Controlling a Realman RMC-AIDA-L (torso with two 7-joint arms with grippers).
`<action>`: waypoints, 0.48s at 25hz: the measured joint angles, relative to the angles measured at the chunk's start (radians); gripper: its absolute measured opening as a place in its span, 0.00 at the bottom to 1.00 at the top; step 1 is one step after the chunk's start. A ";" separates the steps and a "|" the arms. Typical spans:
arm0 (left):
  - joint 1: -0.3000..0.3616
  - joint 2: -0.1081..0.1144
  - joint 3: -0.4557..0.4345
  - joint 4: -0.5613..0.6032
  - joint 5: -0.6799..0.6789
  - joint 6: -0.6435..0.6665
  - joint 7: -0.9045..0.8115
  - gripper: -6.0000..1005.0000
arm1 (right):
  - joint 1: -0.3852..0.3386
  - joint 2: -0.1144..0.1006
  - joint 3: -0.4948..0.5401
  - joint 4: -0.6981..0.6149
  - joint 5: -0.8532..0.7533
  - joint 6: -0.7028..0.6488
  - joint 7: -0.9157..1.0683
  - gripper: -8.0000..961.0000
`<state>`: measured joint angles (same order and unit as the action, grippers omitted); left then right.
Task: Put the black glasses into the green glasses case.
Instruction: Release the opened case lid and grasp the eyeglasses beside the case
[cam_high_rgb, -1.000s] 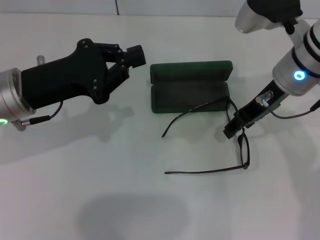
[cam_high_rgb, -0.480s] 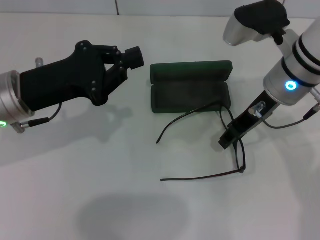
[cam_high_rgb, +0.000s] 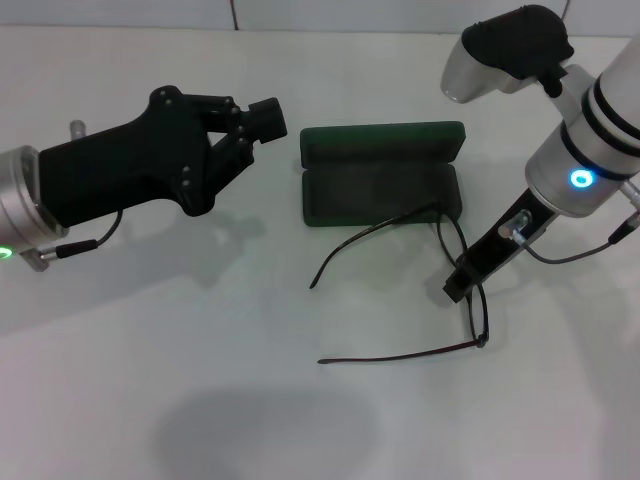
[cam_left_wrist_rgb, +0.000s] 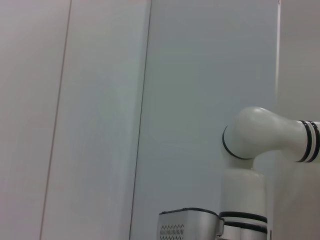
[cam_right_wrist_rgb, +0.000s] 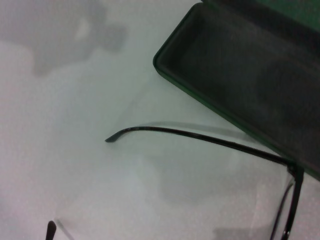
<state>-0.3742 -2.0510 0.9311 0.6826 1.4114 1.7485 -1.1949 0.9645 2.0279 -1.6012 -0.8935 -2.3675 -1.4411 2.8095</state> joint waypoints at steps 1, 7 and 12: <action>0.000 0.000 0.000 0.000 0.000 0.000 0.000 0.03 | 0.000 0.000 -0.001 0.000 0.000 0.003 -0.001 0.40; 0.001 0.000 0.000 0.000 0.000 0.000 0.000 0.03 | -0.002 0.000 -0.010 -0.001 -0.003 0.029 -0.005 0.39; 0.002 0.000 0.000 0.000 0.000 0.000 0.000 0.03 | -0.002 0.000 -0.028 -0.001 -0.003 0.041 -0.012 0.37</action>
<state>-0.3719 -2.0510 0.9311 0.6826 1.4114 1.7488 -1.1949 0.9628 2.0279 -1.6294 -0.8945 -2.3706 -1.4000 2.7977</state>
